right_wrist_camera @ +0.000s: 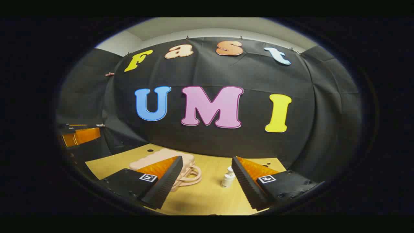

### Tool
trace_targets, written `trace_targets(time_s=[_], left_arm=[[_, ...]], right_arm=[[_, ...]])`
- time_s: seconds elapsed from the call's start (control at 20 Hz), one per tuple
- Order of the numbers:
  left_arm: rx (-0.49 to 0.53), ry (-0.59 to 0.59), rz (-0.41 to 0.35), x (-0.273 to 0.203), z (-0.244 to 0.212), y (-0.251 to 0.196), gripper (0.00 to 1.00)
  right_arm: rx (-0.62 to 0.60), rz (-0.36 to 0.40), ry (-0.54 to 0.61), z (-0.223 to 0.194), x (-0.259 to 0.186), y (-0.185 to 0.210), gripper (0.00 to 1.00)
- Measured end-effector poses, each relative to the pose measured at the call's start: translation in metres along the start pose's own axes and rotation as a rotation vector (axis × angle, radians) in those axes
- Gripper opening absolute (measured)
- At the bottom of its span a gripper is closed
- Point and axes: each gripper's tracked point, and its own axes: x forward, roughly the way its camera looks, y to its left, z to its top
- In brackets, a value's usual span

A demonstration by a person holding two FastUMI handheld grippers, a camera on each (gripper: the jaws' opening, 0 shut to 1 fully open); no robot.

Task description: First open the suitcase, pack the skin care products into it, and then close the suitcase.

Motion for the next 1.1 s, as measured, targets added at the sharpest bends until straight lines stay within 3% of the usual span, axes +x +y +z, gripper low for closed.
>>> trace_targets(time_s=[0.5, 0.55, 0.9, 1.1], left_arm=[[-0.03, 0.031, -0.116, 0.018, -0.013, -0.027, 0.94], [-0.035, 0.034, -0.125, 0.019, -0.015, -0.029, 0.97], [0.028, 0.012, -0.173, 0.019, -0.01, -0.048, 0.97], [-0.002, 0.025, -0.163, 0.025, -0.016, -0.051, 0.96]], right_arm=[[0.0, -0.122, -0.015, 0.004, -0.004, -0.031, 0.96], [0.004, -0.129, -0.015, 0.004, -0.006, -0.033, 0.96], [0.013, -0.14, -0.007, 0.003, -0.003, -0.037, 0.96], [0.01, -0.121, -0.008, 0.001, 0.003, -0.036, 0.96]])
